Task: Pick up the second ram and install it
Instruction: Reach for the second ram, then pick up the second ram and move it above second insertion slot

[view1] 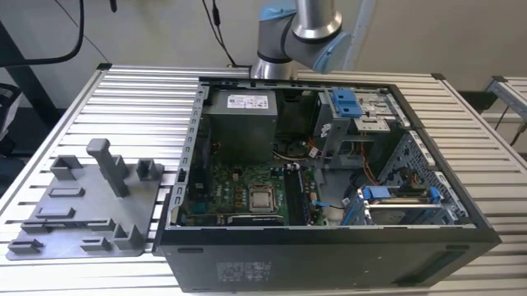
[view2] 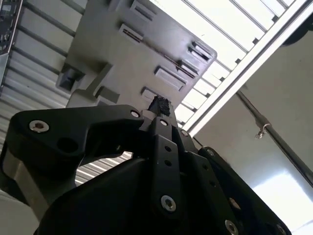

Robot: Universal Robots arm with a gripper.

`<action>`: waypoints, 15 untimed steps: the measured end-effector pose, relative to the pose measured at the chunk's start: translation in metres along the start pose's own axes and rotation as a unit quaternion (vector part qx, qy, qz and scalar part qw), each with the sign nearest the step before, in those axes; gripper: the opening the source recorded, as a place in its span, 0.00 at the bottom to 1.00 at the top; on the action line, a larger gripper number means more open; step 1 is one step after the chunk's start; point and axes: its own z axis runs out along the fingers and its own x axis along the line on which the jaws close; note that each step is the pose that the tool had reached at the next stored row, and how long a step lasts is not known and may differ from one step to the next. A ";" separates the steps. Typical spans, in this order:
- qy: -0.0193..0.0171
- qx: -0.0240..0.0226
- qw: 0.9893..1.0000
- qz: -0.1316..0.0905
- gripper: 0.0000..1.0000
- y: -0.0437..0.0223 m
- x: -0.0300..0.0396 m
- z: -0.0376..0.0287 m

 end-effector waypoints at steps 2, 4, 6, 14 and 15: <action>0.000 0.000 1.000 -0.001 0.11 0.0000 0.0000 0.0000; 0.000 0.000 1.000 -0.001 0.11 0.0000 0.0000 0.0000; 0.000 0.000 1.000 -0.001 0.11 -0.0001 0.0000 0.0000; 0.001 0.000 1.000 -0.001 0.11 -0.0001 0.0000 0.0000; 0.001 0.000 1.000 -0.001 0.11 0.0000 0.0000 0.0000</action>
